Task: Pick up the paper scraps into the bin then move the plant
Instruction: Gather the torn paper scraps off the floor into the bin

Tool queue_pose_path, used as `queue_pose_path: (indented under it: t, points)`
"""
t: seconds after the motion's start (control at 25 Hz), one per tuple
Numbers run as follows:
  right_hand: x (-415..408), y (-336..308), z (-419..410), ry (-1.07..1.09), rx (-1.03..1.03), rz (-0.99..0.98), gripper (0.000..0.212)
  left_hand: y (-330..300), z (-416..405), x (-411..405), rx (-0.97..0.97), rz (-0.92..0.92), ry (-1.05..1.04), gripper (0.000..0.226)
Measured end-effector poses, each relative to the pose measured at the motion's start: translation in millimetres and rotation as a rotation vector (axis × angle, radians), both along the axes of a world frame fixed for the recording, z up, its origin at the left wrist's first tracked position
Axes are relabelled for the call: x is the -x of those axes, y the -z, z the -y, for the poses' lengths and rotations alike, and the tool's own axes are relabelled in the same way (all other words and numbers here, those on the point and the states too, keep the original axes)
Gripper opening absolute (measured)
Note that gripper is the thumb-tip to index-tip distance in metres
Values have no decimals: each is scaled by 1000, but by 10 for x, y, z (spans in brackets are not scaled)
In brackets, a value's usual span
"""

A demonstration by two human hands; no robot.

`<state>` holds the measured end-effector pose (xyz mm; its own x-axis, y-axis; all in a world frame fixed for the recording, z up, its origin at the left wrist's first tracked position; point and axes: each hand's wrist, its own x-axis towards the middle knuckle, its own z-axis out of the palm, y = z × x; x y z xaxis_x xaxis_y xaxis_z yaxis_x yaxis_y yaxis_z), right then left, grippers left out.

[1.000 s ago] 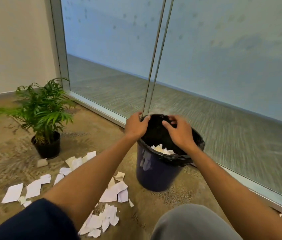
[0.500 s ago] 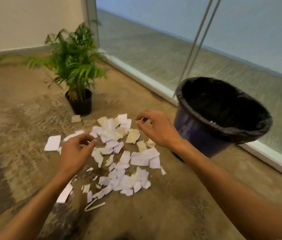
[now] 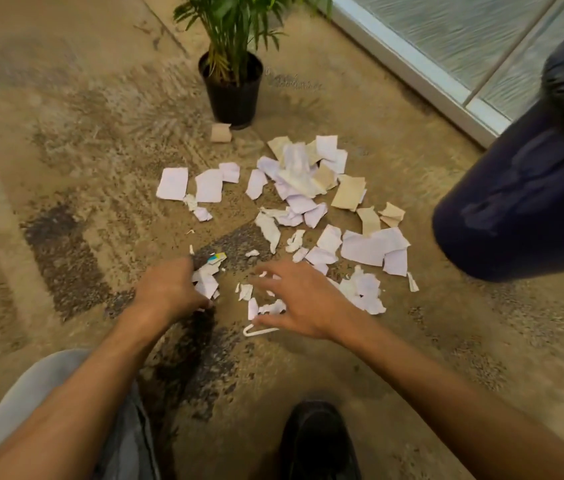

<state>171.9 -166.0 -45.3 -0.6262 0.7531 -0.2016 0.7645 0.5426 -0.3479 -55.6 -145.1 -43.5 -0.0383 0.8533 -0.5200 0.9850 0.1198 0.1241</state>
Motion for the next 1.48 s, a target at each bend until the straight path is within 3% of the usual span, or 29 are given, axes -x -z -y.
queue_pose_path:
  t: [0.08,0.2,0.4,0.6,0.68,0.8,0.92,1.04,1.12,1.2,1.32,1.48]
  points:
    - [118,113,52,-152,-58,104,68,55,-15,-40,-57,42,13,65]
    - [166,227,51,-205,-78,173,62,91,-32,-106,-125,92,59,58]
    - [150,292,16,-185,-147,2,27,129,-79,-176,-226,84,43,15]
    - [144,313,55,-150,-130,-109,22,145,-107,-189,-290,98,12,11]
    - [108,271,51,56,-3,-255,22,120,-123,-183,-316,112,-23,13]
    - [-53,201,-22,582,186,-592,17,64,-145,-163,-368,181,-50,8]
    - [-235,218,-112,846,266,-751,13,-15,-164,-188,-274,474,-180,15]
    - [-297,292,-118,866,254,-611,15,-40,-198,-179,-142,818,-411,18]
    - [-302,334,-71,767,130,-444,19,-42,-206,-128,-106,919,-486,19]
    - [-293,351,-21,589,-36,-265,24,-16,-204,-100,-116,824,-420,19]
    - [-288,313,4,379,-223,-21,35,25,-174,-119,-174,527,-215,22]
    - [-277,262,103,254,-380,211,55,14,-220,-46,-109,566,-228,22]
